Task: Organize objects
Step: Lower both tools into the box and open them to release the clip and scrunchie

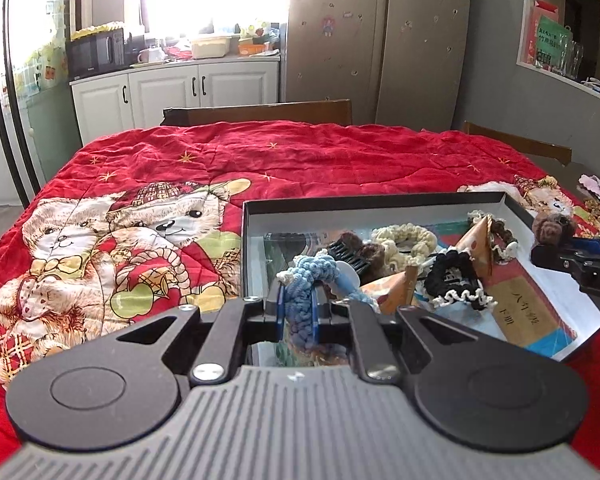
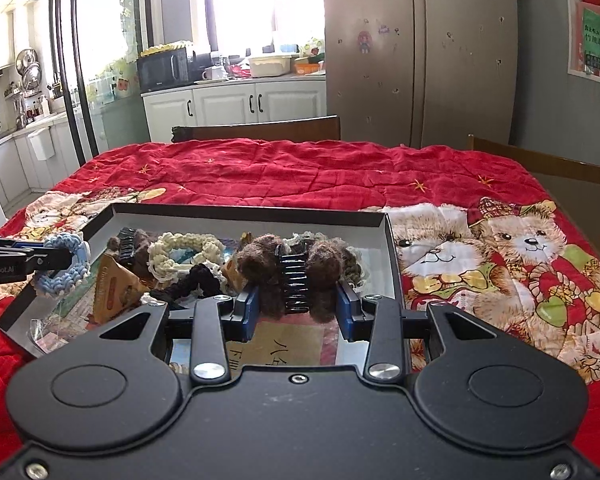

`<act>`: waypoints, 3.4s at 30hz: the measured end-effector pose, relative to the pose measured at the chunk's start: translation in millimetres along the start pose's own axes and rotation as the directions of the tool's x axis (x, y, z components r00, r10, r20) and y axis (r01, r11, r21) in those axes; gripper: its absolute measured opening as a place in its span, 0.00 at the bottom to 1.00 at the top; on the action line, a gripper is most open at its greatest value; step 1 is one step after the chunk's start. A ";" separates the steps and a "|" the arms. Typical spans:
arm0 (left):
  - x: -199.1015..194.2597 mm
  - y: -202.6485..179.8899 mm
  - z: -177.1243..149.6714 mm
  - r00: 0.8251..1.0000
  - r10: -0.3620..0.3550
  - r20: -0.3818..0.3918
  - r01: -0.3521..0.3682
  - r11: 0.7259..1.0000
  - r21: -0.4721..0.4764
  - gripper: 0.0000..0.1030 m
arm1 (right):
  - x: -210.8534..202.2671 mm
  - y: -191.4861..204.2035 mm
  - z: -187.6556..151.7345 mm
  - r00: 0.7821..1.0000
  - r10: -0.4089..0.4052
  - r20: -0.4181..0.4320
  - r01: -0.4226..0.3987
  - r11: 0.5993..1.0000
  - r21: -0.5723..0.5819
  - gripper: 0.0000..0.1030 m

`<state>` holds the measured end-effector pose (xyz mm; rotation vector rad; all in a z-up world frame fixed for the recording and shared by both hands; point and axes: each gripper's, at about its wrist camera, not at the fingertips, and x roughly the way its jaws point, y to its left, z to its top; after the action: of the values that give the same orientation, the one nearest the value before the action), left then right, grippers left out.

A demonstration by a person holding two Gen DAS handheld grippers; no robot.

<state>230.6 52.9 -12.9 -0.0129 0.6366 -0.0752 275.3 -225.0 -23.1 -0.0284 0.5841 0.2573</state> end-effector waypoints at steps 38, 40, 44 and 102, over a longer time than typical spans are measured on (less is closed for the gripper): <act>21.4 -2.1 -11.0 0.999 0.024 -0.035 -0.023 0.999 0.022 0.16 | 34.1 5.7 -15.0 0.997 -0.012 -0.070 0.010 1.000 -0.022 0.35; 21.5 -2.4 -11.1 0.999 0.024 -0.035 -0.023 0.999 0.022 0.16 | 34.3 5.7 -15.2 0.997 -0.011 -0.071 0.010 1.000 -0.022 0.35; 21.7 -2.5 -11.3 0.999 0.025 -0.035 -0.024 0.999 0.024 0.16 | 34.5 5.7 -15.3 0.997 -0.011 -0.071 0.010 1.000 -0.022 0.35; -6.0 -12.8 -4.8 0.997 0.059 0.057 -0.063 0.995 0.073 0.63 | 18.5 3.7 -11.3 0.999 -0.010 -0.033 0.009 1.000 -0.030 0.50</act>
<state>222.1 40.6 -12.7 0.0769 0.5788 -0.0395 283.2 -218.3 -42.5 -0.0639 0.6130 0.2568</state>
